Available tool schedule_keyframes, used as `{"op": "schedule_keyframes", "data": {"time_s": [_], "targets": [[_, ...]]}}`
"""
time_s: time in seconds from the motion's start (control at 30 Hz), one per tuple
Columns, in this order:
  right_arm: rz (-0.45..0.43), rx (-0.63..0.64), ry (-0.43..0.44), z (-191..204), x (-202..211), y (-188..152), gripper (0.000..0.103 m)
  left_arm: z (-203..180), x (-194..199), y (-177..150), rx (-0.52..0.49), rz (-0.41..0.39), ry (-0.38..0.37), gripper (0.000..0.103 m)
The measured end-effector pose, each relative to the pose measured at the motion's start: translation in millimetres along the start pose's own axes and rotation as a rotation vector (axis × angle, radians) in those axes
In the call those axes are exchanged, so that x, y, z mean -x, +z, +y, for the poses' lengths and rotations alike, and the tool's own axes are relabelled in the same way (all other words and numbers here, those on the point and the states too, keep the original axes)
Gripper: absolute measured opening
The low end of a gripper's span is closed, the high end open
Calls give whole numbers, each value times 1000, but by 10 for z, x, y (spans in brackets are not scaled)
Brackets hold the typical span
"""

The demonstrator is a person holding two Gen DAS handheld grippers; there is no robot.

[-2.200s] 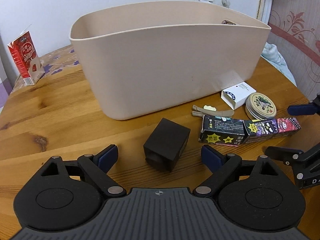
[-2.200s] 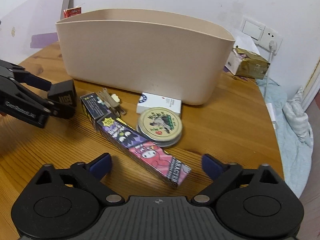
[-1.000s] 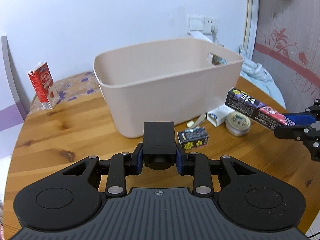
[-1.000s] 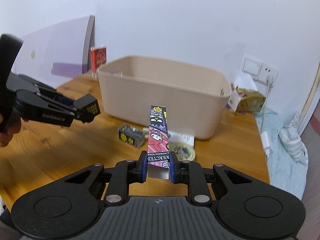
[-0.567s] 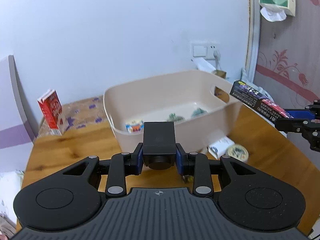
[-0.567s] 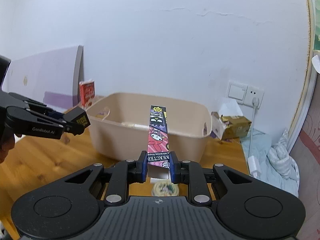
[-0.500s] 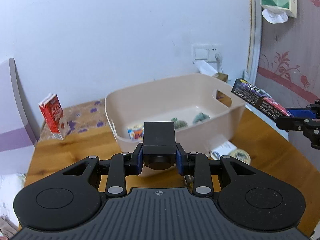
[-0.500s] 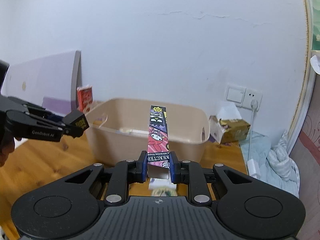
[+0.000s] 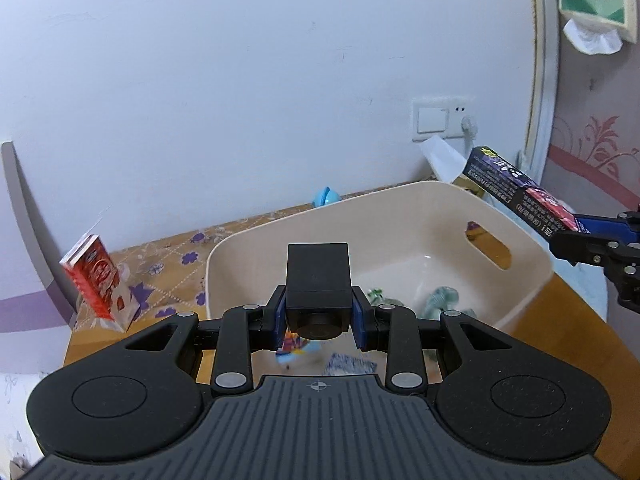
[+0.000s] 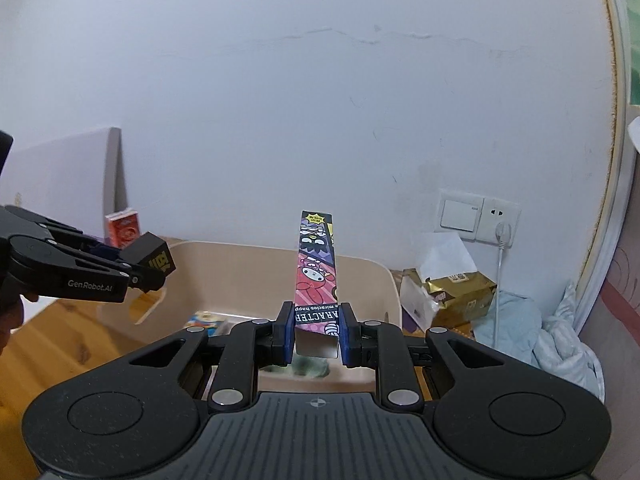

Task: Organize objects
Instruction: 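Carry both boxes over the bin and open both tools to drop them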

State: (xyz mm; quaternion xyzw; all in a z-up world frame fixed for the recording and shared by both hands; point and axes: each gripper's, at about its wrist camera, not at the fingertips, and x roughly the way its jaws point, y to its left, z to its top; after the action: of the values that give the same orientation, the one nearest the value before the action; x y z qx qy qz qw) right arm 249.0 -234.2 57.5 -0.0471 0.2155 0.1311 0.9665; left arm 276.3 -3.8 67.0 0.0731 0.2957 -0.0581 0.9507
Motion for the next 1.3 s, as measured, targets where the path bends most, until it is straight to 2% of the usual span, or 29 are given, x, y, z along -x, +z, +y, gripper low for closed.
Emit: {"op": "schedule_keyframes", "data": {"time_s": [0.27, 0.57, 0.63, 0.8, 0.87, 0.93, 1.07, 1.2, 1.3], "targets": [[124, -13, -37, -65, -601, -40, 21, 61, -650, 30, 36, 143, 3, 32], [296, 92, -100, -7, -1145, -120, 21, -49, -971, -125, -1, 275, 21, 32], [336, 111, -107, 42, -1169, -95, 21, -32, -1025, -177, 6, 318, 28, 32], [422, 99, -77, 68, -1146, -52, 21, 1, -992, -238, 16, 345, 27, 34], [448, 93, -65, 79, -1109, -50, 28, -2, -992, -233, 14, 355, 24, 36], [465, 85, -52, 74, -1073, -52, 32, -4, -980, -247, 11, 366, 22, 38], [491, 92, -33, 121, -947, -92, 34, -11, -910, -323, 6, 379, 15, 41], [500, 102, -24, 187, -784, -156, 35, -35, -822, -429, 3, 394, -4, 49], [498, 96, -15, 212, -645, -201, 36, -55, -725, -508, -1, 394, -14, 50]]}}
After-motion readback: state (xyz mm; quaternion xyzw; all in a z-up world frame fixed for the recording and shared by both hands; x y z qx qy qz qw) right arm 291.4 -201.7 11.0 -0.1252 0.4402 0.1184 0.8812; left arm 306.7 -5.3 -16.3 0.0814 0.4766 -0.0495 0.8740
